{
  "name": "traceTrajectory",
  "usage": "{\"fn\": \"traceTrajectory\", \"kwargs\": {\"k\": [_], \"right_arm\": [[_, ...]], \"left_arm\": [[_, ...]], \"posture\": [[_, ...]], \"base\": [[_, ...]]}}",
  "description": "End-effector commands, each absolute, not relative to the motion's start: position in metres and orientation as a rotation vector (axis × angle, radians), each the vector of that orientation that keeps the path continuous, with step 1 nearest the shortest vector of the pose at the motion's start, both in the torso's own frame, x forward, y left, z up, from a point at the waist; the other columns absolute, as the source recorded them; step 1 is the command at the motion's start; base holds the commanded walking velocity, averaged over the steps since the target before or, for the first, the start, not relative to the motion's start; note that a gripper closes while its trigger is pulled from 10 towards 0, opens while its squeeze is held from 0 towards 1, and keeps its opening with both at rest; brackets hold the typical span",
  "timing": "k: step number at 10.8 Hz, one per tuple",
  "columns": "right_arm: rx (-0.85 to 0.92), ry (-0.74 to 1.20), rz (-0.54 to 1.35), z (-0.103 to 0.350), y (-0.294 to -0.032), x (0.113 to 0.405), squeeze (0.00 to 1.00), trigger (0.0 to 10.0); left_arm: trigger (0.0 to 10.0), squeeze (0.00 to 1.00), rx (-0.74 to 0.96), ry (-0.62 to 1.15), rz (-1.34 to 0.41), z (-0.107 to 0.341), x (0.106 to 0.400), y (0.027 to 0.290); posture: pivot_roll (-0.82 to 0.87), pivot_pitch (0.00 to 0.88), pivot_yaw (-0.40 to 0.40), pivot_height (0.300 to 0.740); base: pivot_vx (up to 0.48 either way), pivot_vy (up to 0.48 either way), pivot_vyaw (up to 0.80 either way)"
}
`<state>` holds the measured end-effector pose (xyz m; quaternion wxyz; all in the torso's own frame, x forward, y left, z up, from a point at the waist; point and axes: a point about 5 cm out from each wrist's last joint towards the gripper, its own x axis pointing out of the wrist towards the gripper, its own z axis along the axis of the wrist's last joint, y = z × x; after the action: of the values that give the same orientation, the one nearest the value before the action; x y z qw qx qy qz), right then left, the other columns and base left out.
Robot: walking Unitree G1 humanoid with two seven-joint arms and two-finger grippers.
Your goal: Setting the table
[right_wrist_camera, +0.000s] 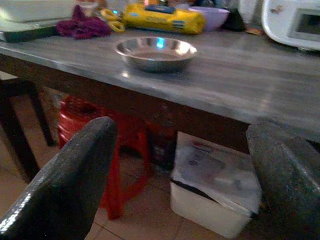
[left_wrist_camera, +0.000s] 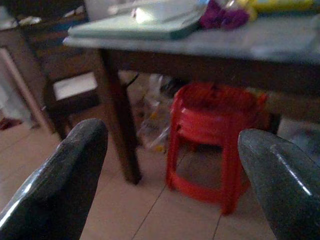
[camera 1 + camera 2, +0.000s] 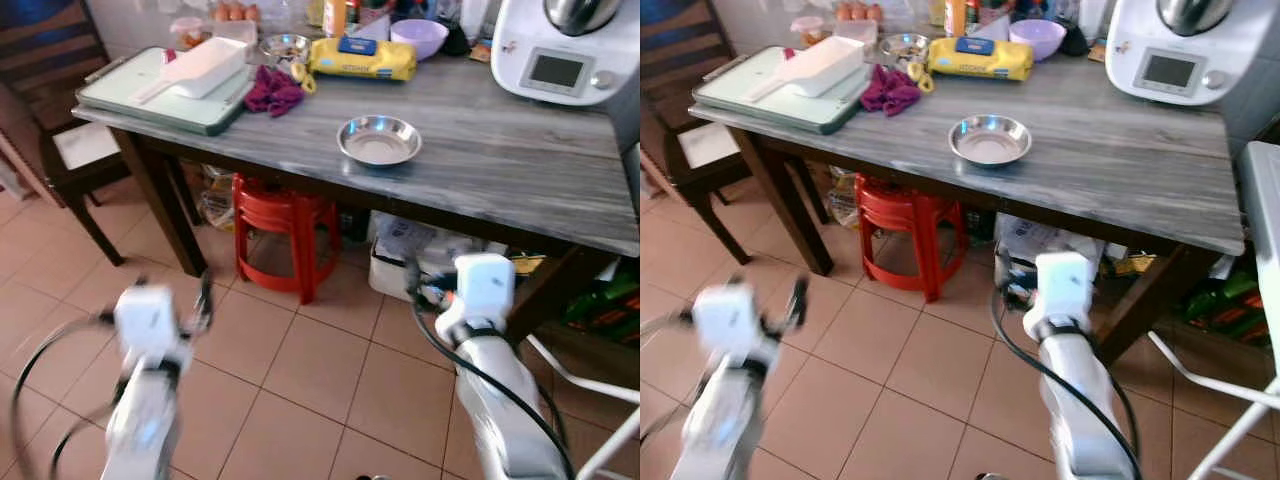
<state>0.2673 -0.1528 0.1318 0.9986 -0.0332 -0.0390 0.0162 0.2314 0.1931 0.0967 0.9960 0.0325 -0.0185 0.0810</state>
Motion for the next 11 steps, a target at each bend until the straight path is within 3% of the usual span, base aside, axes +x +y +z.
{"fn": "traceTrajectory", "kwargs": {"k": [1,3,6,11], "right_arm": [[-0.072,-0.083,0.031,0.134,-0.156,0.262,0.0,10.0],[-0.109,-0.062,0.024,0.131,-0.166,0.252,0.0,10.0],[-0.12,-0.085,0.062,0.139,-0.159,0.262,0.0,10.0],[-0.121,-0.09,0.076,0.143,-0.158,0.269,0.0,10.0]], "left_arm": [[10.0,0.0,0.092,-0.054,0.2,0.101,0.225,0.202],[10.0,0.0,0.118,-0.05,0.241,0.099,0.212,0.208],[10.0,0.0,0.126,-0.073,0.214,0.106,0.23,0.203],[10.0,0.0,0.122,-0.046,0.177,0.103,0.234,0.192]], "posture": [[-0.09,0.138,0.016,0.74],[-0.08,0.142,0.009,0.74],[-0.1,0.136,0.018,0.74],[-0.09,0.146,0.012,0.74]], "base": [[0.0,0.0,0.0],[0.0,0.0,0.0],[0.0,0.0,0.0],[0.0,0.0,-0.77]]}}
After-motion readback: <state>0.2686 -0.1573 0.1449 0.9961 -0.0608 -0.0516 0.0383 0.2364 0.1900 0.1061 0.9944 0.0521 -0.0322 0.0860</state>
